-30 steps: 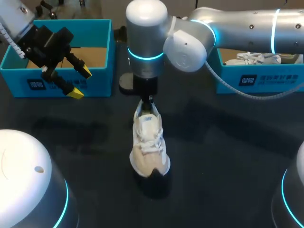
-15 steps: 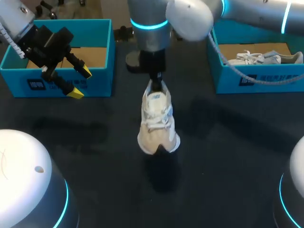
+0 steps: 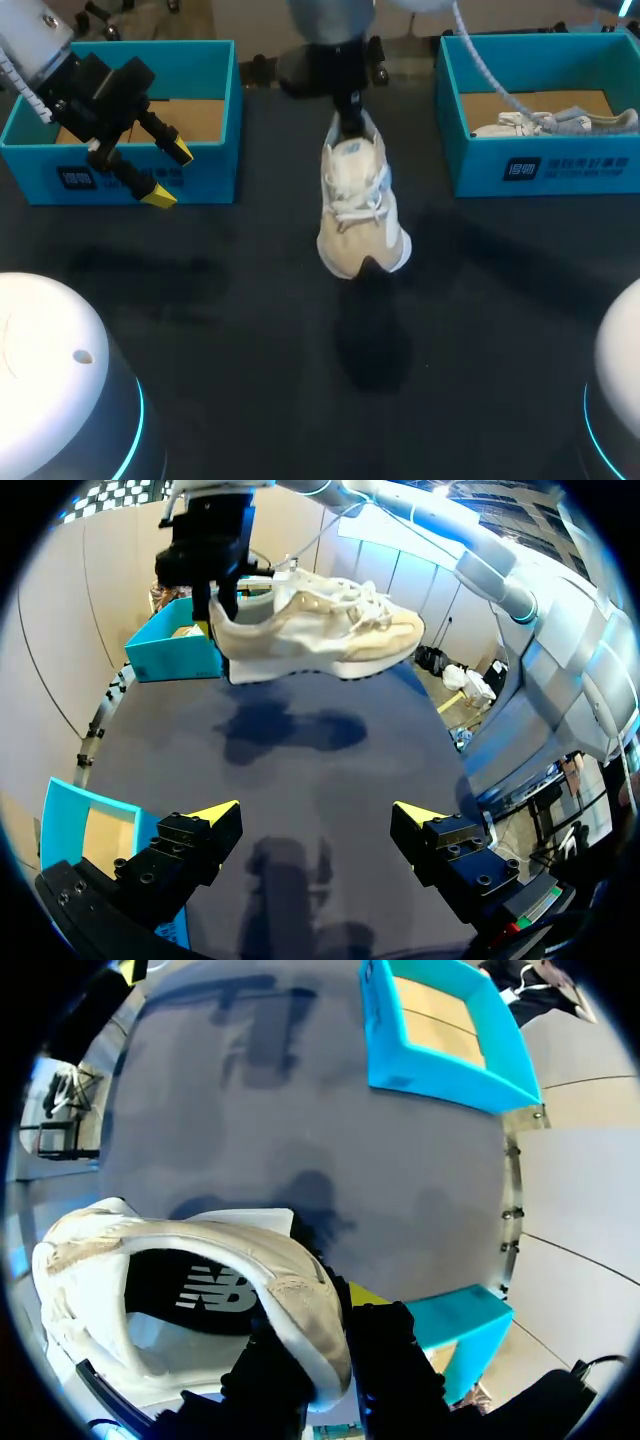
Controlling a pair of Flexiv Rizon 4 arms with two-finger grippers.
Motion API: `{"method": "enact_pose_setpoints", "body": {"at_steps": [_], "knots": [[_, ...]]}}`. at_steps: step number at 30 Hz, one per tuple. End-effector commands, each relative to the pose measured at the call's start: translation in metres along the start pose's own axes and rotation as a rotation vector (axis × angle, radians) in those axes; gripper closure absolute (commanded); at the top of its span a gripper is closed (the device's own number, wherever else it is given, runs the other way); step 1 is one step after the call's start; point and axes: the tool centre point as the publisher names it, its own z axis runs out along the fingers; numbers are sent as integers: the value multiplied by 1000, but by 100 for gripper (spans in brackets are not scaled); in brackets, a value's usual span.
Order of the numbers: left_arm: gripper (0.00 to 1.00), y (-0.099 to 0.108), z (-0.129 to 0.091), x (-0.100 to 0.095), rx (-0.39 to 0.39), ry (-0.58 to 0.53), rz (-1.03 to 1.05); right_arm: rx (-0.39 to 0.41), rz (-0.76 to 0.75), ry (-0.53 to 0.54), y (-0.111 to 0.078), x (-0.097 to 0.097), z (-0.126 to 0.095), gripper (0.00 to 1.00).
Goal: Take the shoe out of the shoebox, open the shoe tongue, remove and reinsert the insole, then place the shoe into the shoebox
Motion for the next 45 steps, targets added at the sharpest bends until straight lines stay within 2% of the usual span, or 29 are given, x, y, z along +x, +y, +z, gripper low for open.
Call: {"method": "enact_pose_setpoints", "body": {"at_steps": [1,3,21,30,37,45], "knots": [[0,0,0,0,-2,1,0,0,-2,-40,-9,0,-23,100],[0,0,0,0,-2,1,0,3,16,-68,-13,-3,-28,100],[0,0,0,0,-2,1,0,3,16,-68,-13,-3,-28,100],[0,0,0,0,-2,1,0,-10,79,-120,-80,-37,-15,100],[0,0,0,0,-2,1,0,8,44,-148,-115,-53,-12,100],[0,0,0,0,-2,1,0,41,19,-150,-166,-71,-11,100]]}}
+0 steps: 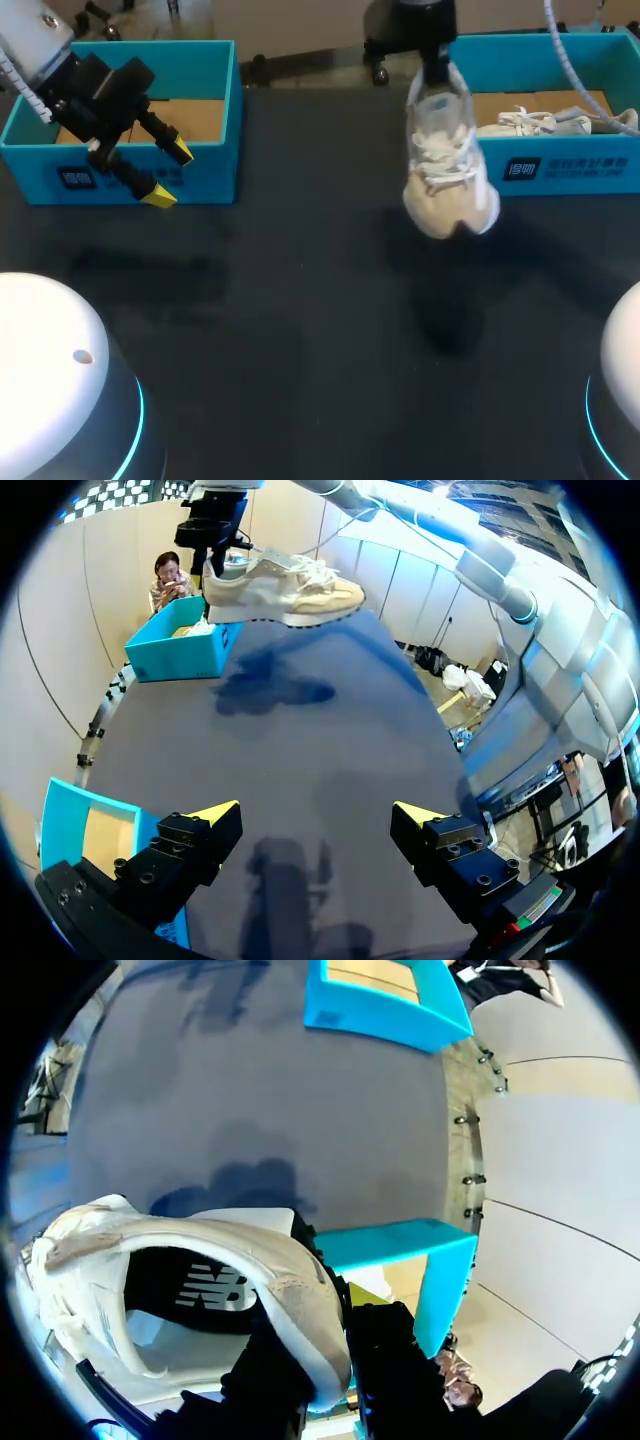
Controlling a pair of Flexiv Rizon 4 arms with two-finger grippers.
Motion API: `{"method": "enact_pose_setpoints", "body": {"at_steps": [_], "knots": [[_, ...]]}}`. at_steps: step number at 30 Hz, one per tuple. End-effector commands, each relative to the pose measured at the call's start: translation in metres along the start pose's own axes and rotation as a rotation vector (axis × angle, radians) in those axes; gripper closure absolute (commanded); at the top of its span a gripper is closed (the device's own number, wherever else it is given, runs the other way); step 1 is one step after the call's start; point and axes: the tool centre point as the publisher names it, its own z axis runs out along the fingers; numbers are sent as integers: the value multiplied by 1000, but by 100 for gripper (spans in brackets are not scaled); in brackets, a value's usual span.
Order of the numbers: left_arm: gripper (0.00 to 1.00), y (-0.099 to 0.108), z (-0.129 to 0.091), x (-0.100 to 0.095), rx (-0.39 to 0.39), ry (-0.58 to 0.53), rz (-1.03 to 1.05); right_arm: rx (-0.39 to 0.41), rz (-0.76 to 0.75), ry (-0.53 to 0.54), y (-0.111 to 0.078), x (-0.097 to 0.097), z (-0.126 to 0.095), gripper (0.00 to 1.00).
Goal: Take the shoe out of the shoebox, open the shoe tongue, remove and reinsert the insole, then place the shoe into the shoebox
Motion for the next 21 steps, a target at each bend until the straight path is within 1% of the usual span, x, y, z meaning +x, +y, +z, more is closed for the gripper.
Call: {"method": "enact_pose_setpoints", "body": {"at_steps": [1,5,7,10,13,14,21], "knots": [[0,0,0,0,-2,1,1,-39,-13,6,-37,-8,2,100],[0,0,0,0,-2,1,1,-28,-18,9,-58,-21,7,100],[0,0,0,0,-2,1,1,-9,-22,23,-67,-29,13,100],[0,0,0,0,-2,1,1,-9,-9,16,-80,-39,20,100],[0,0,0,0,-2,1,1,-2,23,-10,-90,-50,25,100],[0,0,0,0,-2,1,1,-2,45,-20,-92,-53,26,100],[0,0,0,0,-2,1,1,-2,45,-20,-92,-53,26,100]]}}
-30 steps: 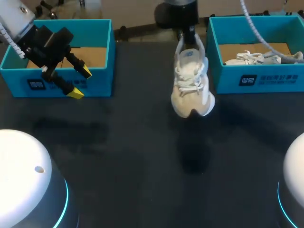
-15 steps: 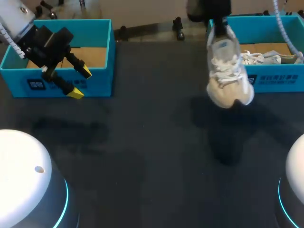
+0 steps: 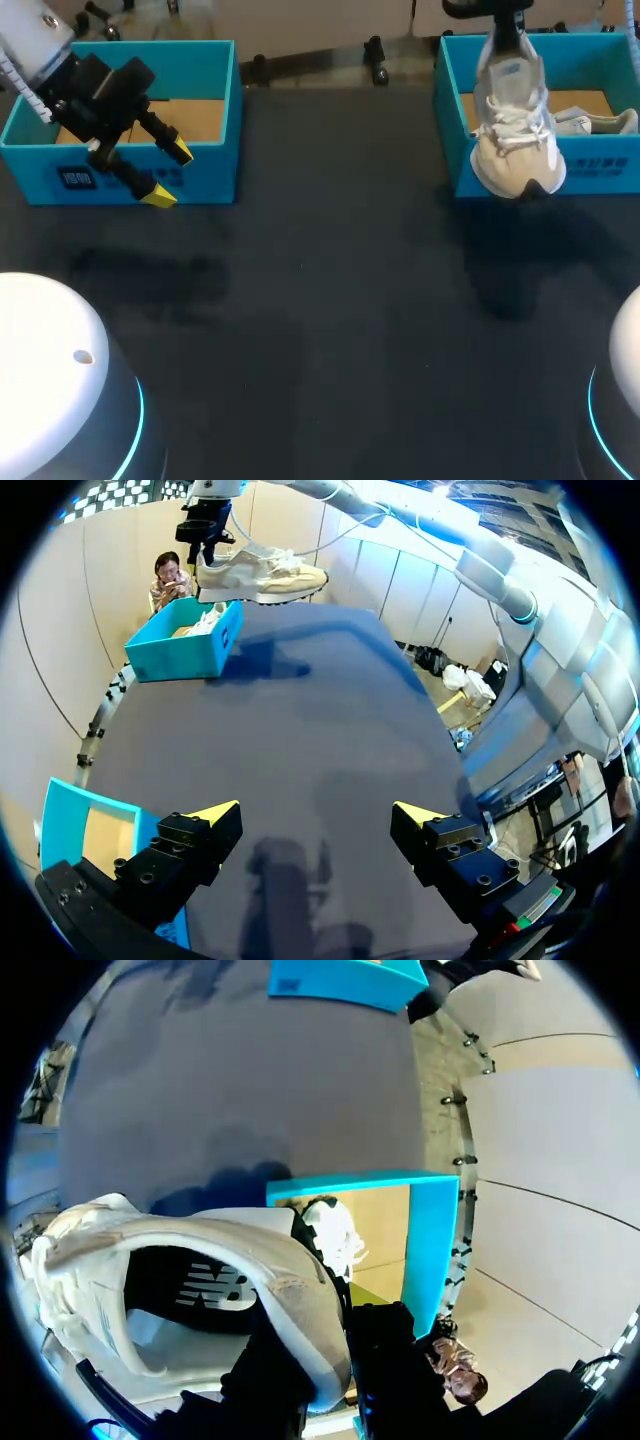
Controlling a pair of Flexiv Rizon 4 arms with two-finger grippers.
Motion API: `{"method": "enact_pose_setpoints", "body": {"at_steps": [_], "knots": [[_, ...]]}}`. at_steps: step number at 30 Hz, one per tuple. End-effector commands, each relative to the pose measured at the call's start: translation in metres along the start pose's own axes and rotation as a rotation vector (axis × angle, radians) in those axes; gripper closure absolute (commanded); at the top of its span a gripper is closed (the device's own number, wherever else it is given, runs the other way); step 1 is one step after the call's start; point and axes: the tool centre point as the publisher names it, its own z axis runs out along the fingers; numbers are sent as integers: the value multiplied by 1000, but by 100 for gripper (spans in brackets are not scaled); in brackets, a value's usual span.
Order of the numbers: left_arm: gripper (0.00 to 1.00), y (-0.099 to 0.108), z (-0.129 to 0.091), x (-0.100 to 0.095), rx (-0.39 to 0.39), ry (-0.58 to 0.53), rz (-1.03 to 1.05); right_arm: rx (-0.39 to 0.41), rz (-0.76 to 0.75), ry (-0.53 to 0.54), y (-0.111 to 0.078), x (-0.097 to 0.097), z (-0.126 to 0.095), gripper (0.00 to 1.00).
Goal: Take the shoe out of the shoebox, open the shoe tongue, remove and reinsert the insole, then place the shoe into the shoebox
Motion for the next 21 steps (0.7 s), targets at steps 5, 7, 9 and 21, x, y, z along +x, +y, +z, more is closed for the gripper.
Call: {"method": "enact_pose_setpoints", "body": {"at_steps": [5,7,9,21], "knots": [[0,0,0,0,-2,1,0,-4,-1,-3,-2,2,-2,100],[0,0,0,0,-2,1,0,-4,-1,-3,-2,2,-2,100],[0,0,0,0,-2,1,0,-4,-1,-3,-2,2,-2,100],[0,0,0,0,-2,1,0,-32,2,-12,-11,-9,6,100]]}}
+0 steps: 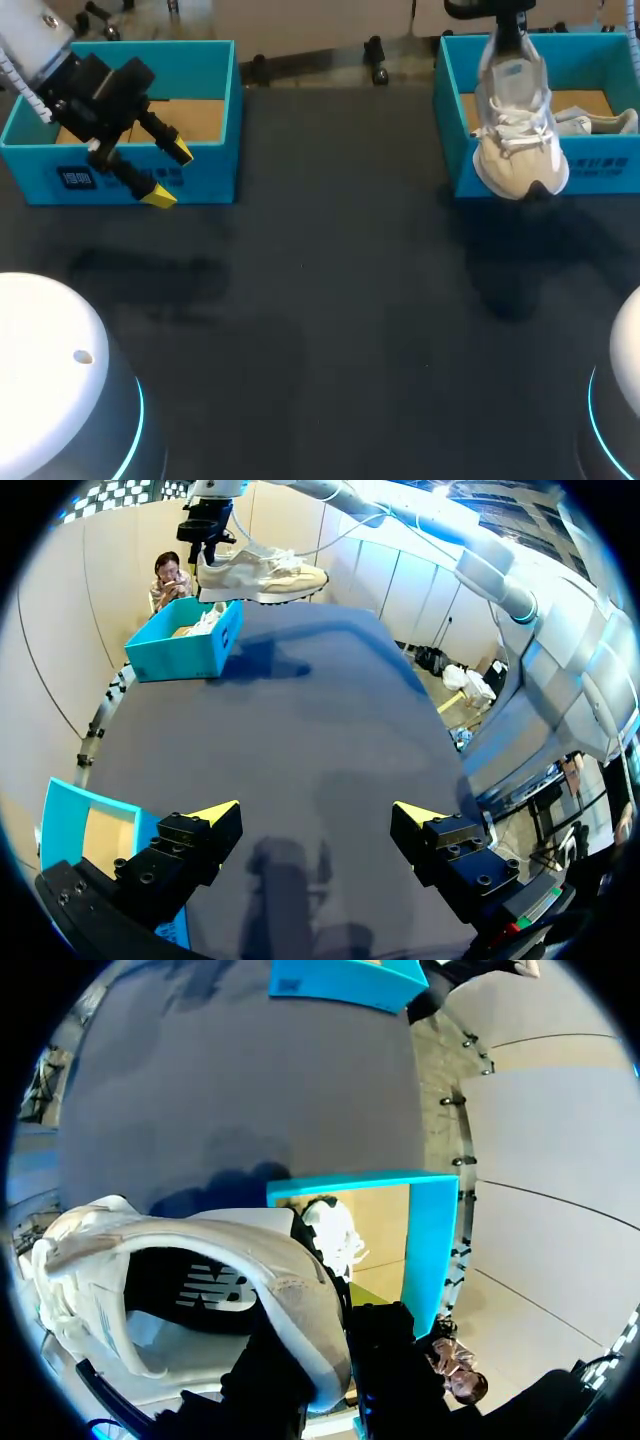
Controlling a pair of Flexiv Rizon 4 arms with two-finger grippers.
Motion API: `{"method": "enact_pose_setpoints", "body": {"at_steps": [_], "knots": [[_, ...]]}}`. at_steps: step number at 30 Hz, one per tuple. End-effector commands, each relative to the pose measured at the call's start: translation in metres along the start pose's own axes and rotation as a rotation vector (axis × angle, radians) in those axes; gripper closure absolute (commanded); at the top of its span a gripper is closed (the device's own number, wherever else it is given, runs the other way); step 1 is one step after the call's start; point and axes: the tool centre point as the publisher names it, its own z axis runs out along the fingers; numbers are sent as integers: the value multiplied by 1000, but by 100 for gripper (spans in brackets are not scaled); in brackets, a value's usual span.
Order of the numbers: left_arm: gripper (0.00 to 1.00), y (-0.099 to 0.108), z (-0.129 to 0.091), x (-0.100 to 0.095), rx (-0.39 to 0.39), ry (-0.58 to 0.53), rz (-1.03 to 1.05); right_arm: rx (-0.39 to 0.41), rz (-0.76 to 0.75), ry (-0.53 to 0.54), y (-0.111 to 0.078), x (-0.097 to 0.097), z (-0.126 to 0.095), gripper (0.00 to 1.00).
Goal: Take the shoe out of the shoebox, open the shoe tongue, remove and reinsert the insole, then place the shoe into the shoebox
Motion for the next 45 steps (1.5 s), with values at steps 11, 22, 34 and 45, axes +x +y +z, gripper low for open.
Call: {"method": "enact_pose_setpoints", "body": {"at_steps": [11,22,34,45], "knots": [[0,0,0,0,-2,1,0,-45,18,16,-43,-53,22,100],[0,0,0,0,-2,1,0,-52,66,50,-101,-101,57,100],[0,0,0,0,-2,1,0,17,551,-19,-168,-126,67,100],[0,0,0,0,-2,1,0,103,927,-47,-176,-122,68,100]]}}
